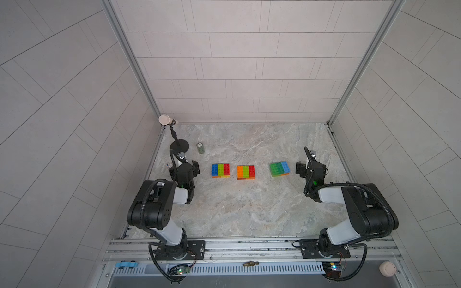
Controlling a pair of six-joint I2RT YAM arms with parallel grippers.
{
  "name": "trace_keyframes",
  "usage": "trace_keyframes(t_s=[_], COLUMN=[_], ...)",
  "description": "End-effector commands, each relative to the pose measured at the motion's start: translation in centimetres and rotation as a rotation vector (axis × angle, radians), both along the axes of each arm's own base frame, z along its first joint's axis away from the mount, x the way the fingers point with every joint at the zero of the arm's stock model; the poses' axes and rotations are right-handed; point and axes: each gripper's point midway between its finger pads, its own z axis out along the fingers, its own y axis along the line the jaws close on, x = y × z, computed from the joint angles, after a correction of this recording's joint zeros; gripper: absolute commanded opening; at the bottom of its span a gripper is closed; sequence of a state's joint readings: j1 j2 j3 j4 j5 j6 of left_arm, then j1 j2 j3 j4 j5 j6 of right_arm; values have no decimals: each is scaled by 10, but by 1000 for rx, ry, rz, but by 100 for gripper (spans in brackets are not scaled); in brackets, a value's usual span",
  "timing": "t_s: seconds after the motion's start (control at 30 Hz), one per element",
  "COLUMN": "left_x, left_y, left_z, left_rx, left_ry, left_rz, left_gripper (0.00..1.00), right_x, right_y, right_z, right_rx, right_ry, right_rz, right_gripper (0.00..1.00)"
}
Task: Assemble a rectangle with lego
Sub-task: Reset both arms
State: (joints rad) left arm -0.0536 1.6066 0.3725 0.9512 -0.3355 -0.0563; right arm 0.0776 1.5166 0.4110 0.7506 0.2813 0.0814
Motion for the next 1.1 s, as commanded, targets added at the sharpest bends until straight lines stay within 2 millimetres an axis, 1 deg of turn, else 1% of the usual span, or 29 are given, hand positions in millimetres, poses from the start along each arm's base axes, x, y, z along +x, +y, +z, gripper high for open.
trace_keyframes(t_s=[0.0,0.03,0.07,0.1,0.13,0.17,0.2,0.23,0.27,0.3,0.33,0.37,0.43,0.53,0.67,0.87,1.07], left_x=[3,3,3,3,3,3,3,3,3,3,3,3,3,3,3,3,3], left_y=[-2,-2,-2,-2,-2,-2,-1,-1,-2,-2,-2,-2,-3,-2,-2,-3,-3], left_z=[11,11,11,11,11,11,10,10,10,11,11,11,11,11,11,11,11], left_rx=[-8,-7,-8,-8,-8,-7,-7,-7,-7,-7,-7,-7,-8,-8,-8,-8,-4], left_ry=[-40,-40,-40,-41,-39,-39,-38,-37,-38,-39,-40,-40,-41,-42,-41,-42,-40], left_rz=[-2,-4,-3,-3,-3,-4,0,-1,-2,-4,-5,-5,-6,-4,-5,-5,-6], left_gripper=[99,100,100,100,100,100,100,100,99,100,100,100,100,100,100,100,100], right_x=[0,-1,-2,-8,-12,-17,-21,-26,-30,-35,-38,-40,-44,-46,-42,-34,-24], right_y=[-5,-1,21,51,87,99,83,49,19,-4,-13,-16,-15,-14,-17,-17,-12], right_z=[9,26,50,79,104,118,127,125,116,102,87,83,70,63,55,39,29], right_rx=[-17,-58,-123,-174,-192,-248,-330,-337,-266,-130,0,56,29,8,35,68,69], right_ry=[-20,-74,-106,-76,-81,-97,-102,-96,-106,-123,-150,-186,-152,-120,-135,-135,-133], right_rz=[-18,0,94,196,354,383,261,93,-26,-85,-78,-85,-64,-45,-44,-24,17], right_gripper=[100,100,100,99,100,100,100,100,100,100,100,100,100,100,100,100,100])
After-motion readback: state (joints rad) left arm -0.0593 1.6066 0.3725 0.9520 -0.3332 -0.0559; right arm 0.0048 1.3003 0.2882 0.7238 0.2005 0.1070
